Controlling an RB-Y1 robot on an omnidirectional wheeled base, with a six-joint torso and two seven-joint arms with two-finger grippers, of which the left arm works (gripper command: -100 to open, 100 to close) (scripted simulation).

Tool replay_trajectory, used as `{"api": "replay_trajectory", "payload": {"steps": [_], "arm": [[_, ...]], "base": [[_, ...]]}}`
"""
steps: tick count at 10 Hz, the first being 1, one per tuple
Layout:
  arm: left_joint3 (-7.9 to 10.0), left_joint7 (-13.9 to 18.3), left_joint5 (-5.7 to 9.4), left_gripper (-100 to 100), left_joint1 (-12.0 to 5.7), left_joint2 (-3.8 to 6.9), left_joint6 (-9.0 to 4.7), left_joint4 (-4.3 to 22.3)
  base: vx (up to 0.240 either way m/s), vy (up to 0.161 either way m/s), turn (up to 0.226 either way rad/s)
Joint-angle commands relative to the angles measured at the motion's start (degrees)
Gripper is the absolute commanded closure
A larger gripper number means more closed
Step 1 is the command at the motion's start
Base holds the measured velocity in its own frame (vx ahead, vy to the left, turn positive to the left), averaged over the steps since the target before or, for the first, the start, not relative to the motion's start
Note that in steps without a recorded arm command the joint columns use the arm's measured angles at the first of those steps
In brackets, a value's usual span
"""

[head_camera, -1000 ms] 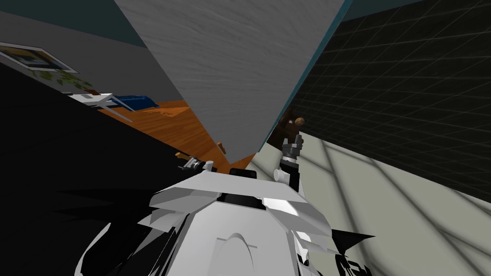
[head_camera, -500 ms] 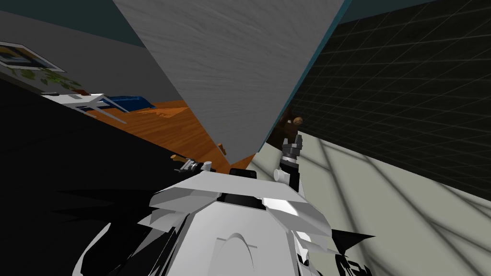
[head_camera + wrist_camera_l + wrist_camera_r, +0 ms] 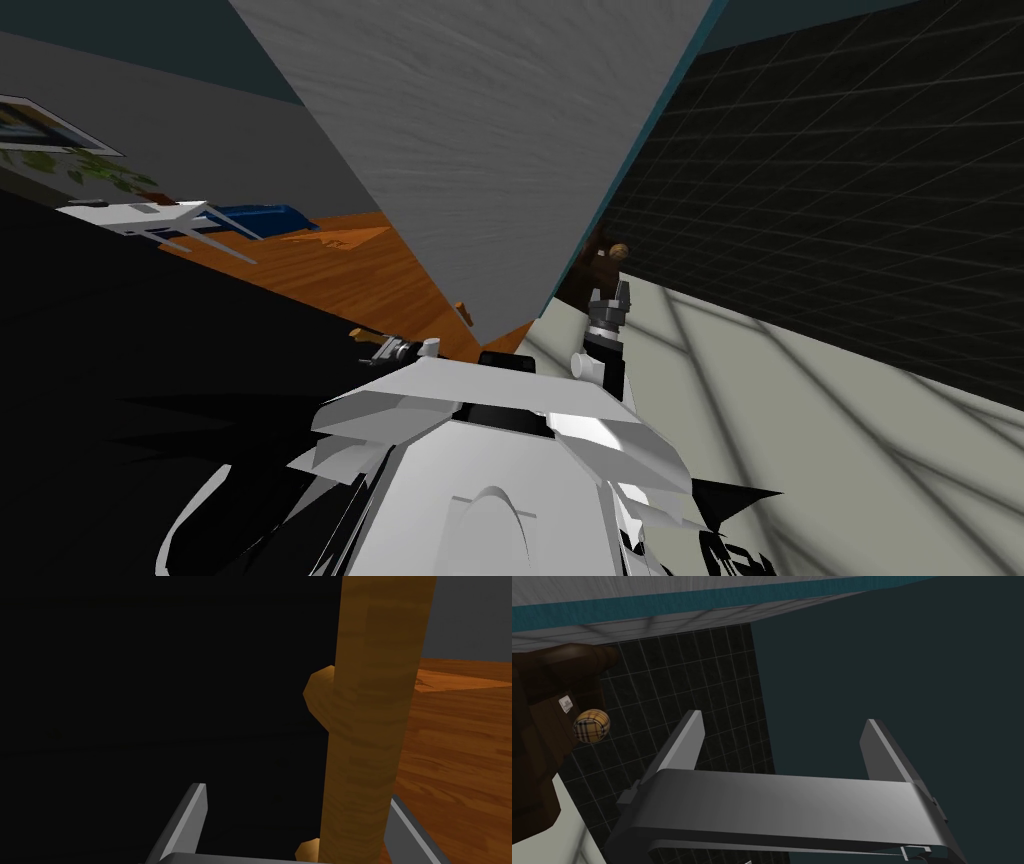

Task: Push the door open

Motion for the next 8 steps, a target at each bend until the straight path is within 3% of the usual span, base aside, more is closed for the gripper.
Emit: {"api": "replay_trajectory", "payload": {"steps": [1, 7, 8], "arm": [[1.02, -1.4, 0.56, 100, 2.43, -1.21, -0.06, -2.9], [7.14, -2.8, 4.44, 100, 2.64, -1.06, -2.36, -2.9], [7.14, -2.8, 4.44, 100, 2.64, -1.06, -2.36, -2.9]], "base": [[0.005, 0.021, -0.02], [0.041, 0.089, -0.116], [0.022, 0.075, -0.058]]}}
